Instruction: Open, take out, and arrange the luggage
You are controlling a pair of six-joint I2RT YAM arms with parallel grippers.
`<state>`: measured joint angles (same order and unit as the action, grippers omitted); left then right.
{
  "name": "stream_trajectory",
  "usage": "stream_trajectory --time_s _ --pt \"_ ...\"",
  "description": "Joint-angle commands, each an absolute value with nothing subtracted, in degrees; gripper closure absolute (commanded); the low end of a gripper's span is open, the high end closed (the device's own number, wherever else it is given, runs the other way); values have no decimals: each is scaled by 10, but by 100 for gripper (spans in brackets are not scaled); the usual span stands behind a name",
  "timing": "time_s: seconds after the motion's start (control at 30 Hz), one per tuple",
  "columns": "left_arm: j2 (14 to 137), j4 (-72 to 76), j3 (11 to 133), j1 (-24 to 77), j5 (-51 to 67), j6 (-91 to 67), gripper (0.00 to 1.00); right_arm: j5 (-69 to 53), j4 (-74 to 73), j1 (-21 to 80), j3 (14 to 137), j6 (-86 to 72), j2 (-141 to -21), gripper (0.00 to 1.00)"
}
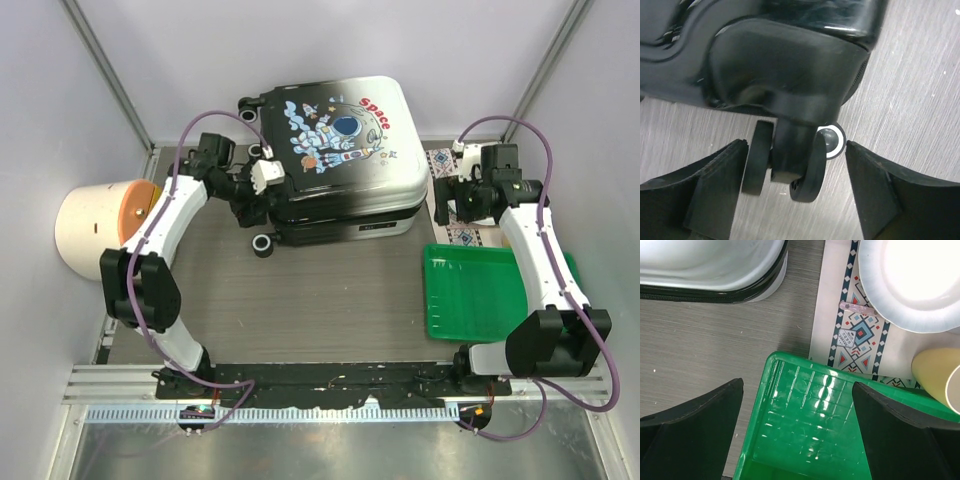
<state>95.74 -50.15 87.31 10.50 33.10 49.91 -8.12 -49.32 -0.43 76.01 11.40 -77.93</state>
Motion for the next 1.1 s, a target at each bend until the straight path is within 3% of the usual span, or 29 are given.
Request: stream_trajectory --time_s 0.0,0.07,0.1,0.2,0.47,0.53,0.57,0.6,0.63,0.67,0.77,0.87,1.07 --pt "966 -529 872 122 376 583 34 -62 -490 -1 741 98 -752 5" --pt "955 -544 867 127 389 578 50 -57 -490 -1 735 91 -749 6" --pt "947 -545 861 132 394 573 67 -55 -490 -1 732 89 -746 6" --pt "895 -509 818 142 394 519 100 -34 -480 -1 718 63 -737 7" --pt "682 -394 645 251 327 289 100 -47 -464 -2 672 -12 -736 12" --pt "658 -339 606 331 239 192 100 -48 -456 -2 668 -23 -742 14" --pt "647 -323 599 352 215 157 98 -50 -453 -2 667 -25 -751 19" --pt "644 -310 599 359 215 124 60 -54 -447 -2 668 -27 -758 23" --pt "642 -315 610 353 244 82 37 -67 -445 -2 671 -28 -765 26" --pt "638 -326 620 345 247 75 3 -75 -445 -2 678 -27 -781 34" --pt "624 -387 684 301 254 76 0 -98 -438 -2 693 -36 -804 53" --pt "601 -430 750 212 344 49 0 -123 -429 0 700 -51 -833 67" --pt "618 -359 780 54 272 -45 1 -122 -397 45 741 -62 -909 69"
